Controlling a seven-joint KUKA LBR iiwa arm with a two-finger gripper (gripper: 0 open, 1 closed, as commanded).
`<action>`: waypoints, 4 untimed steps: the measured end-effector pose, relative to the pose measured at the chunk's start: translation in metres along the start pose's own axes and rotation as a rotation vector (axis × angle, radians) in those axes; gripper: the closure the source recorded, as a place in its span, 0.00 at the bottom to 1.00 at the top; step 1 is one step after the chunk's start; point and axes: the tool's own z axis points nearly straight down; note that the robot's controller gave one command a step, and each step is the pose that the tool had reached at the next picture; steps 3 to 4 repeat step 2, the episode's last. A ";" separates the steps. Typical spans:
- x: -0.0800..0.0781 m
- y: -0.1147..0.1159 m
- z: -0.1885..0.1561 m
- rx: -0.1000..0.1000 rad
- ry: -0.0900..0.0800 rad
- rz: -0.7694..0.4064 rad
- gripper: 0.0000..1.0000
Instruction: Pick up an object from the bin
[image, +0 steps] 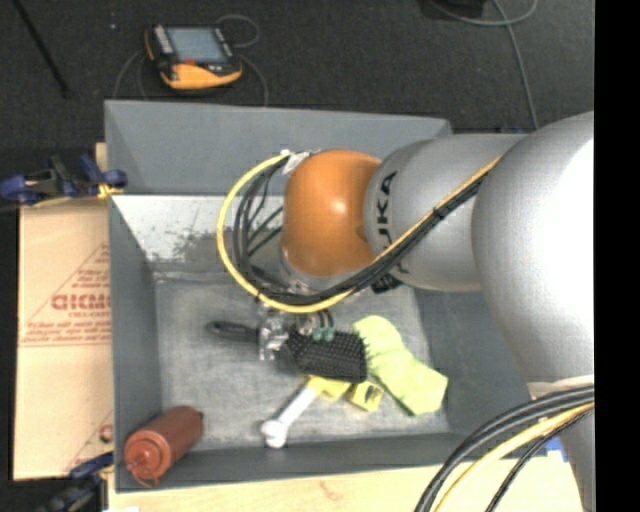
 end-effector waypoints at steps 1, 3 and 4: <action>0.004 -0.014 -0.014 -0.003 -0.020 -0.005 1.00; -0.012 0.028 -0.144 -0.002 -0.011 -0.115 1.00; -0.012 0.028 -0.144 -0.002 -0.011 -0.115 1.00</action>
Offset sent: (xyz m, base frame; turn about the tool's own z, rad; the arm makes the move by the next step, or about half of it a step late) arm 0.0098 0.0303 0.1431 -0.1178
